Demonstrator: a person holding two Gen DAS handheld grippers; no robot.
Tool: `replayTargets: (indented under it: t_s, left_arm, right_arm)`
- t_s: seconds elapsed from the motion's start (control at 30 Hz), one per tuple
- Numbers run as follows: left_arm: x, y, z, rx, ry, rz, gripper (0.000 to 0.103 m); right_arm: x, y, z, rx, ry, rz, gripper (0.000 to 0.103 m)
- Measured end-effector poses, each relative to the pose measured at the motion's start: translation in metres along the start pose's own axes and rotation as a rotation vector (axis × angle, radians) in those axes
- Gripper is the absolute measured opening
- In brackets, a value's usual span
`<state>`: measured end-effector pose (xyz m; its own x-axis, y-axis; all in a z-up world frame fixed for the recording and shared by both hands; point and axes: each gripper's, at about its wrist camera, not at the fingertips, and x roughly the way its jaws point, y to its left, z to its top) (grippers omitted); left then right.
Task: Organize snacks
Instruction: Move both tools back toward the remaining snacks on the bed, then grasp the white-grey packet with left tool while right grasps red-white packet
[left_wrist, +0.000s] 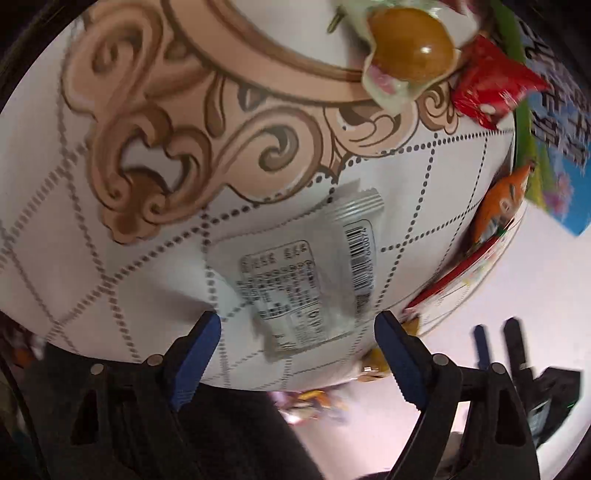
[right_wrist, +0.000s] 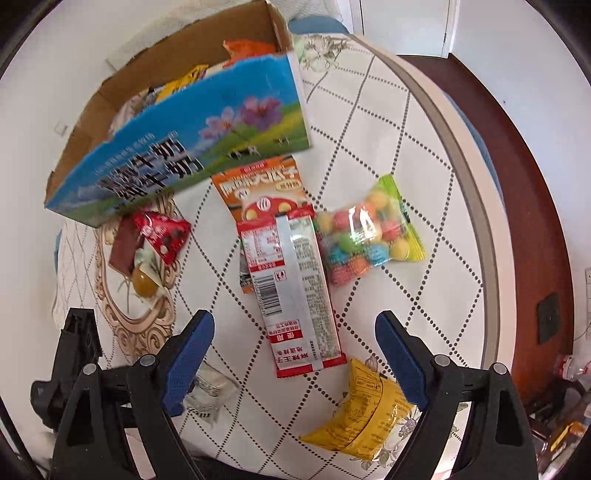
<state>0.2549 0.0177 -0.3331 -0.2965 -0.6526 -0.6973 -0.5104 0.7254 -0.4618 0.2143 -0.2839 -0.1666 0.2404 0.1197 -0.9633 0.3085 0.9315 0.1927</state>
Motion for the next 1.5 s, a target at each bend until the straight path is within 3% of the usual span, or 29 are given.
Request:
replayTargets:
  t_s: [0.1,0.2,0.3,0.37,0.43,0.5,0.57,0.63,0.73,1.0,1.1,1.27,1.33,1.5]
  left_arm:
    - [0.008,-0.007,-0.001,-0.007,-0.002,-0.037,0.084]
    - [0.015,-0.018,-0.003,0.01,-0.026,-0.017,0.083]
    - [0.018,-0.033,-0.001,0.073,-0.061,0.052,0.066]
    - [0.015,-0.044,-0.005,0.154,-0.108,0.12,0.057]
    - [0.01,-0.056,-0.012,0.272,-0.17,0.229,0.056]
    - [0.006,-0.071,-0.02,0.406,-0.247,0.365,0.056]
    - [0.006,-0.081,-0.026,0.509,-0.292,0.473,0.056]
    - [0.01,-0.089,-0.03,0.596,-0.312,0.555,0.056]
    - [0.012,-0.094,-0.036,0.677,-0.339,0.645,0.056]
    - [0.039,-0.091,-0.045,0.666,-0.347,0.653,0.058]
    - [0.036,-0.074,-0.027,0.622,-0.328,0.605,0.062]
    - [0.039,-0.07,-0.017,0.56,-0.324,0.547,0.063]
    - [0.039,-0.068,-0.017,0.552,-0.335,0.541,0.063]
    - [0.029,-0.064,-0.02,0.582,-0.356,0.57,0.05]
  right_arm:
    - [0.014,0.0,-0.001,-0.02,0.01,-0.02,0.091]
    - [0.029,0.006,0.005,-0.042,0.033,-0.038,0.09]
    - [0.043,0.009,0.009,-0.061,0.059,-0.05,0.088]
    - [0.053,0.01,0.011,-0.072,0.075,-0.051,0.085]
    - [0.065,0.014,0.014,-0.094,0.094,-0.04,0.079]
    - [0.078,0.016,0.015,-0.115,0.121,-0.042,0.067]
    - [0.087,0.018,0.014,-0.127,0.135,-0.043,0.064]
    - [0.087,0.024,0.012,-0.157,0.133,-0.051,0.057]
    - [0.087,0.037,0.003,-0.202,0.168,-0.058,0.056]
    - [0.093,0.06,-0.03,-0.29,0.251,-0.066,0.058]
    - [0.097,0.065,-0.027,-0.284,0.261,-0.072,0.067]
    - [0.101,0.07,-0.019,-0.291,0.248,-0.08,0.067]
    - [0.102,0.069,-0.02,-0.285,0.238,-0.075,0.066]
    - [0.097,0.068,-0.023,-0.31,0.209,-0.091,0.051]
